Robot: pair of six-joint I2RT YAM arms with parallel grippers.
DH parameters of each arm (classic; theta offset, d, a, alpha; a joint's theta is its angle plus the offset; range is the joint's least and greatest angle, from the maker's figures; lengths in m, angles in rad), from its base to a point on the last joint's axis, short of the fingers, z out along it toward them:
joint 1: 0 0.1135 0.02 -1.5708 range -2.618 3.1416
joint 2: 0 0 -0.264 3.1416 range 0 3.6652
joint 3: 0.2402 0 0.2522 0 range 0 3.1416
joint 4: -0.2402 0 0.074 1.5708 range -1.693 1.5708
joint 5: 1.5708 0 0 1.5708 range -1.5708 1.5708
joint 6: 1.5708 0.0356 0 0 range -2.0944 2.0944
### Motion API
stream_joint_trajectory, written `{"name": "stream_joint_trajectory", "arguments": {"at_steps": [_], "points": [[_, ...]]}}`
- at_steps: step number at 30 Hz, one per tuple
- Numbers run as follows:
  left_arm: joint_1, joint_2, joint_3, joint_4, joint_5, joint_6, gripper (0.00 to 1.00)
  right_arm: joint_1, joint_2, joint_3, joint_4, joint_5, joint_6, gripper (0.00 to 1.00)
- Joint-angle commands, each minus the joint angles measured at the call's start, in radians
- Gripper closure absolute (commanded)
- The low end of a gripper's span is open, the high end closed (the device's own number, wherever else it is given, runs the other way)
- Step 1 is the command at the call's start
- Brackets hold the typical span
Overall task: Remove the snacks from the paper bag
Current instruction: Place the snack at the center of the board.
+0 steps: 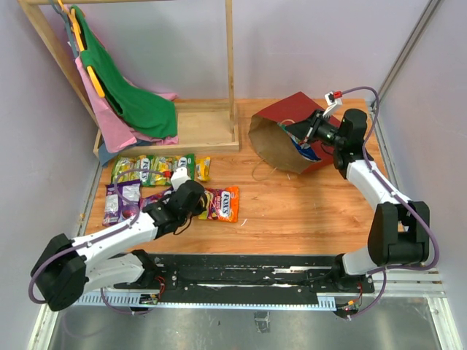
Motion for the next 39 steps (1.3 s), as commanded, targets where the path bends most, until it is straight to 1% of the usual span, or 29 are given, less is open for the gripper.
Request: {"name": "stream_joint_trajectory", "arguments": {"at_steps": [1, 3, 5, 9, 13, 16, 21, 26, 30, 31, 35, 38, 39], "points": [[0.063, 0.075, -0.023, 0.140, 0.041, 0.044, 0.99, 0.018, 0.010, 0.015, 0.018, -0.009, -0.019, 0.99], [0.125, 0.136, -0.080, 0.195, 0.087, 0.034, 1.00, 0.018, 0.011, 0.015, 0.016, -0.009, -0.021, 0.99], [0.152, 0.204, -0.117, 0.236, 0.123, 0.014, 0.99, 0.018, 0.009, 0.018, 0.006, -0.007, -0.030, 0.99], [0.154, 0.308, -0.170, 0.302, 0.175, -0.048, 0.99, 0.018, 0.006, 0.018, -0.003, -0.001, -0.038, 0.99], [0.154, 0.344, -0.197, 0.334, 0.215, -0.072, 1.00, 0.018, 0.008, 0.018, -0.002, -0.002, -0.036, 0.99], [0.154, 0.304, -0.176, 0.283, 0.192, -0.062, 1.00, 0.018, 0.006, 0.019, 0.001, -0.005, -0.033, 0.99], [0.154, 0.161, -0.094, 0.127, 0.120, -0.013, 0.99, 0.018, 0.002, 0.018, -0.001, -0.003, -0.033, 0.99], [0.154, 0.024, -0.064, 0.037, 0.118, 0.003, 0.99, 0.018, 0.004, 0.018, 0.001, -0.003, -0.033, 0.99], [0.154, -0.040, -0.072, 0.000, 0.134, -0.002, 0.99, 0.018, 0.008, 0.019, 0.006, -0.007, -0.028, 0.99], [0.154, -0.048, -0.076, -0.008, 0.142, -0.003, 0.97, 0.020, 0.009, 0.019, 0.005, -0.007, -0.028, 0.99], [0.154, -0.071, -0.100, -0.033, 0.171, -0.015, 0.78, 0.020, 0.008, 0.018, 0.006, -0.006, -0.027, 0.99], [0.154, -0.093, -0.128, -0.037, 0.191, -0.024, 0.71, 0.020, 0.009, 0.018, 0.006, -0.004, -0.026, 0.99], [0.154, -0.101, -0.136, -0.037, 0.198, -0.027, 0.69, 0.020, 0.010, 0.019, 0.005, -0.003, -0.023, 0.97]]}}
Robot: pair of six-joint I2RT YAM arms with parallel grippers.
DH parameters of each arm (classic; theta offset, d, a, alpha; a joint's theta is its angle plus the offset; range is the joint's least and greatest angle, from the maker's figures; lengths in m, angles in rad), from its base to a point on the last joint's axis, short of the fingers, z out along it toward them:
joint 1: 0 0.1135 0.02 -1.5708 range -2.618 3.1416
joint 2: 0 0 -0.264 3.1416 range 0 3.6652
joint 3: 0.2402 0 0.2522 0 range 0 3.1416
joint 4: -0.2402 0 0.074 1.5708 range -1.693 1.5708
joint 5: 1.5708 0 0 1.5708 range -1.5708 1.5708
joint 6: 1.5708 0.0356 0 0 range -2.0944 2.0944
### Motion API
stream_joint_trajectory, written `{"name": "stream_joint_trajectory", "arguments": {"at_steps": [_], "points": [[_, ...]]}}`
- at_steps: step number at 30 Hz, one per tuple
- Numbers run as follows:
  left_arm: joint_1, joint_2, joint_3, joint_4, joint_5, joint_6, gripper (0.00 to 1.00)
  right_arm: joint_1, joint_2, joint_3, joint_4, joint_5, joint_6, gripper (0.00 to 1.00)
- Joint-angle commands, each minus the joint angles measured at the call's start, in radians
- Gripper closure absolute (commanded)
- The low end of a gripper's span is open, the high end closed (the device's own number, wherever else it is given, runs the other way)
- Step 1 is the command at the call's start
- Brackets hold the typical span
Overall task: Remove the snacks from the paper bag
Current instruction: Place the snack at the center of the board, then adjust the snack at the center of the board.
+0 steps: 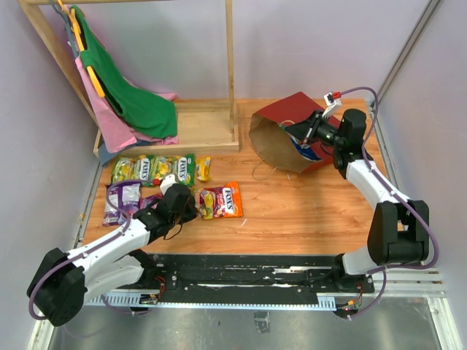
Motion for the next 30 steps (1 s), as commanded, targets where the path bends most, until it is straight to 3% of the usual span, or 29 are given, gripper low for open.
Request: {"name": "stream_joint_trajectory", "arguments": {"at_steps": [1, 7, 10, 12, 17, 22, 27, 30], "points": [[0.003, -0.043, -0.037, -0.031, 0.036, -0.012, 0.67, 0.019, 0.000, 0.020, 0.015, -0.005, -0.003, 0.92], [0.003, -0.056, -0.041, -0.032, 0.062, -0.008, 0.58, 0.032, -0.034, 0.015, 0.014, 0.025, -0.002, 0.29], [0.003, -0.053, -0.044, -0.024, 0.074, 0.000, 0.57, 0.049, -0.058, 0.043, -0.063, 0.065, -0.028, 0.09], [0.002, -0.050, -0.042, -0.023, 0.082, 0.012, 0.57, 0.060, -0.081, 0.082, -0.207, 0.169, -0.068, 0.00], [0.003, -0.065, -0.046, -0.037, 0.094, 0.033, 0.56, 0.067, -0.213, 0.178, -0.550, 0.612, -0.117, 0.01], [0.003, -0.098, -0.062, -0.043, 0.080, 0.052, 0.56, 0.086, -0.424, 0.131, -0.553, 0.803, -0.144, 0.01], [0.003, -0.095, -0.077, -0.009, 0.041, 0.060, 0.60, 0.402, -0.411, 0.244, -0.639, 1.007, -0.385, 0.05], [0.006, -0.061, -0.073, 0.015, 0.024, 0.069, 0.66, 0.496, -0.352, 0.233, -0.642, 0.921, -0.355, 0.09]]}}
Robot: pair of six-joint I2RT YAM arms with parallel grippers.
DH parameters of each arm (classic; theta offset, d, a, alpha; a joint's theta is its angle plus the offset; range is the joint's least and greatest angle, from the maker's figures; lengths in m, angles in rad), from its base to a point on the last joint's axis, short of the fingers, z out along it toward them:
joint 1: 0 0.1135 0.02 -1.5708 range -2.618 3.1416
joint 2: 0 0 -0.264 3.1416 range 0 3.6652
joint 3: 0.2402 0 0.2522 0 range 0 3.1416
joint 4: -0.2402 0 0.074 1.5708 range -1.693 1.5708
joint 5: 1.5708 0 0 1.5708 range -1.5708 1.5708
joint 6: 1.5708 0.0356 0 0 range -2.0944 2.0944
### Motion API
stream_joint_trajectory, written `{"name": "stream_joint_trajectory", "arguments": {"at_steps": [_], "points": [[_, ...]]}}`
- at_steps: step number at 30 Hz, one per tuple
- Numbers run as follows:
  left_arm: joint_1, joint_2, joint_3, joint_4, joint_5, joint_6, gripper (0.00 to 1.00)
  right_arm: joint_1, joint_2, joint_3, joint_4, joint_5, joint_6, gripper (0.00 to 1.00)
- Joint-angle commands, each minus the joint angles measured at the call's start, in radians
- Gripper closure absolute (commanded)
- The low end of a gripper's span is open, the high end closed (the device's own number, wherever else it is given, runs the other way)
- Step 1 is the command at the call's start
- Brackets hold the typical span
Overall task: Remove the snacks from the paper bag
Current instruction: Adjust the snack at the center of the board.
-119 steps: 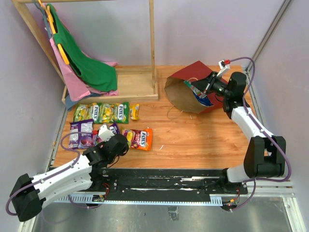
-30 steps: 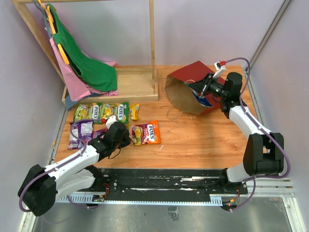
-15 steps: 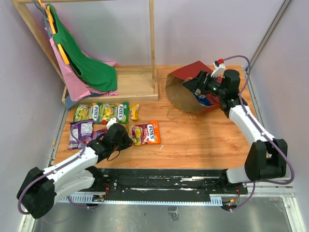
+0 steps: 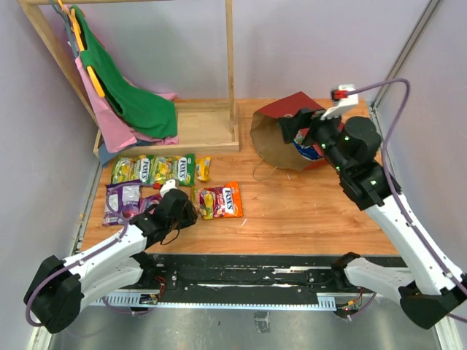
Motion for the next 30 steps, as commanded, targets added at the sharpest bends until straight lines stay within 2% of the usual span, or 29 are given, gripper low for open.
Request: {"name": "stream_joint_trajectory", "arguments": {"at_steps": [1, 6, 13, 18, 22, 30], "points": [[0.012, 0.042, -0.002, 0.052, -0.041, 0.030, 0.67, 0.134, 0.098, -0.033, -0.070, 0.007, -0.062, 0.11], [0.050, 0.070, -0.003, 0.114, 0.013, 0.036, 0.69, 0.270, 0.107, -0.214, 0.014, -0.086, 0.010, 0.15], [0.150, -0.066, -0.033, 0.191, 0.106, 0.035, 0.69, 0.273, 0.141, -0.480, 0.141, -0.248, 0.148, 0.16], [0.258, 0.019, -0.058, 0.264, 0.239, 0.059, 0.67, 0.266, 0.220, -0.536, 0.206, -0.305, 0.222, 0.17], [0.260, 0.117, -0.071, 0.343, 0.278, 0.061, 0.68, 0.231, 0.271, -0.565, 0.259, -0.351, 0.268, 0.22], [0.261, 0.183, -0.062, 0.387, 0.274, 0.070, 0.70, 0.216, 0.381, -0.572, 0.350, -0.421, 0.296, 0.29]]}}
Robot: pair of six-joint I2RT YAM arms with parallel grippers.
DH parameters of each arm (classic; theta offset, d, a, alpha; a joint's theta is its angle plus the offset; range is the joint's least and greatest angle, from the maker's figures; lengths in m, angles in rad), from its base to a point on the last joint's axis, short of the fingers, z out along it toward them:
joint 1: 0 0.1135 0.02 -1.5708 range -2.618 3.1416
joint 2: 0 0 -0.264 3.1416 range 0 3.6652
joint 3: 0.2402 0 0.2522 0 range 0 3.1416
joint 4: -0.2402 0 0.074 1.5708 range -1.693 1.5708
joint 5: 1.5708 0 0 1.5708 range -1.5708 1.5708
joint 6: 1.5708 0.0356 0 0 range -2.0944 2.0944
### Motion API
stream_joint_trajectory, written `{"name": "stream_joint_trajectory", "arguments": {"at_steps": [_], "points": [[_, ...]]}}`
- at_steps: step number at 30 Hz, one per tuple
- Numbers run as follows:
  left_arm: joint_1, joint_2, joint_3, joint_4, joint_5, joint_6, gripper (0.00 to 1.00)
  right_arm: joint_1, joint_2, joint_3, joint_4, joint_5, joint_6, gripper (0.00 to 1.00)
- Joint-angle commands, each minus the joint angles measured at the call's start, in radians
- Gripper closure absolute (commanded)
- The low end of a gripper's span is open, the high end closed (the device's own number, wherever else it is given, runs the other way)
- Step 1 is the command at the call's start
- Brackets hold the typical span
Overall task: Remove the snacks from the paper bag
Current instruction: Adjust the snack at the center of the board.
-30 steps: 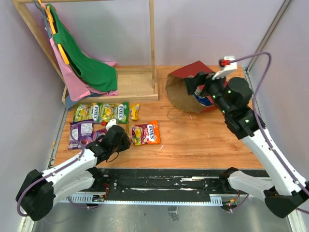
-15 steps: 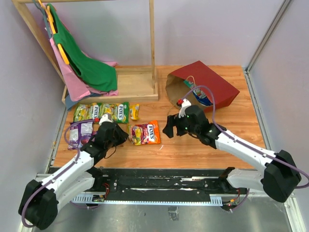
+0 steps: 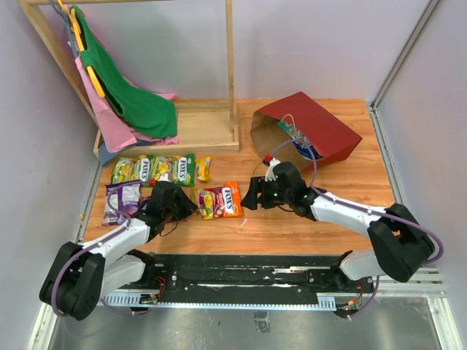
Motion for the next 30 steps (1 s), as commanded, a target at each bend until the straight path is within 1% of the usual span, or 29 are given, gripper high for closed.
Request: {"name": "stream_joint_trajectory", "arguments": {"at_steps": [1, 5, 6, 8, 9, 13, 18, 23, 30], "points": [[0.007, 0.018, 0.007, 0.051, 0.016, 0.024, 0.71, -0.010, 0.055, -0.006, 0.090, -0.061, 0.034, 0.31], [0.007, 0.022, 0.009, 0.052, 0.015, 0.026, 0.76, -0.013, 0.107, -0.004, 0.135, -0.081, 0.050, 0.34], [0.008, 0.023, 0.009, 0.052, 0.017, 0.026, 0.81, -0.014, 0.119, -0.005, 0.147, -0.086, 0.056, 0.34], [0.007, 0.025, 0.009, 0.051, 0.021, 0.026, 0.96, -0.017, 0.141, -0.004, 0.167, -0.095, 0.069, 0.34], [0.007, 0.023, 0.010, 0.049, 0.022, 0.026, 0.99, -0.018, 0.154, -0.005, 0.174, -0.097, 0.073, 0.34], [0.008, -0.002, 0.016, 0.025, 0.024, 0.027, 1.00, -0.029, 0.182, -0.010, 0.203, -0.102, 0.092, 0.35], [0.008, -0.045, 0.030, -0.016, 0.012, 0.033, 0.99, -0.044, 0.232, -0.037, 0.287, -0.137, 0.134, 0.42], [0.007, -0.053, 0.027, -0.023, 0.017, 0.034, 0.99, -0.049, 0.301, -0.061, 0.385, -0.178, 0.184, 0.47], [0.008, -0.045, 0.016, -0.017, 0.025, 0.033, 0.99, -0.049, 0.358, -0.051, 0.422, -0.195, 0.197, 0.52]]}}
